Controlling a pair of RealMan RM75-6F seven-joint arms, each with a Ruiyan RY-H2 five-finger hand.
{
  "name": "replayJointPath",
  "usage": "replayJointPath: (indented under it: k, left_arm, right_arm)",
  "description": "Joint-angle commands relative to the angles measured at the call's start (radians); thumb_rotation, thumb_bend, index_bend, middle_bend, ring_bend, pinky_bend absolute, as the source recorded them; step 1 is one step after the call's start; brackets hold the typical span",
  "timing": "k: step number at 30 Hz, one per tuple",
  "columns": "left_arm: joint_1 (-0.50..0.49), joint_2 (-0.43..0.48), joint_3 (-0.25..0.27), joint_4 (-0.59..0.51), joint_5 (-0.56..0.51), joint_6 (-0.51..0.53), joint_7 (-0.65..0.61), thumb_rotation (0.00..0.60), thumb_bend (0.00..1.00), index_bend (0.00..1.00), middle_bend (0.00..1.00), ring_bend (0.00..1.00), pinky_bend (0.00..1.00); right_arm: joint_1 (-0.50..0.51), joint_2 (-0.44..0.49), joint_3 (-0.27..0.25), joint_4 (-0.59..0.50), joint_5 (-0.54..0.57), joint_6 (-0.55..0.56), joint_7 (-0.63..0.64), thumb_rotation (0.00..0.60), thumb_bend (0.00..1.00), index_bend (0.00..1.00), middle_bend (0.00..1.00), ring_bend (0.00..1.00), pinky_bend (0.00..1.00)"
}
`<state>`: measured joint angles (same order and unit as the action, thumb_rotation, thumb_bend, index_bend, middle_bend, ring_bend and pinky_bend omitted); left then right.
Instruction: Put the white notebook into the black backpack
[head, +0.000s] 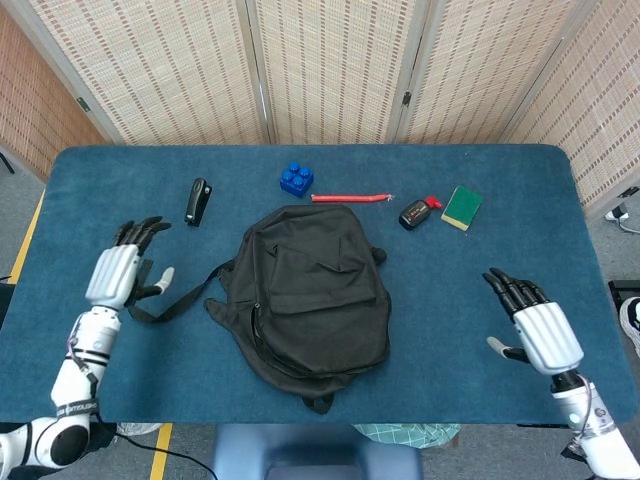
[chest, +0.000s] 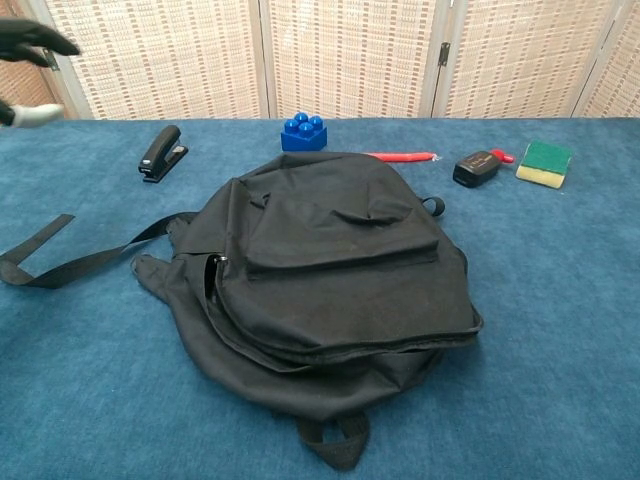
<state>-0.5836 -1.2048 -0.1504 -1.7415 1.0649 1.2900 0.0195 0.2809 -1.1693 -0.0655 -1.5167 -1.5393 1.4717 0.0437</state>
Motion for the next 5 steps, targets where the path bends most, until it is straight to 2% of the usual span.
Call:
replayJointPath:
  k: [1, 5]
  left_arm:
    - [0.107, 0.009, 0.062, 0.009, 0.081, 0.111, 0.012, 0.600, 0.44, 0.21, 0.15, 0.15, 0.00]
    - [0.193, 0.006, 0.101, 0.019, 0.140, 0.197, -0.010, 0.600, 0.44, 0.21, 0.15, 0.15, 0.00]
  right_arm:
    - [-0.028, 0.035, 0.012, -0.027, 0.035, -0.014, 0.035, 0.600, 0.21, 0.00, 0.02, 0.09, 0.09]
    - [-0.070, 0.043, 0.021, -0.034, 0.045, 0.028, 0.047, 0.600, 0.21, 0.00, 0.02, 0.09, 0.07]
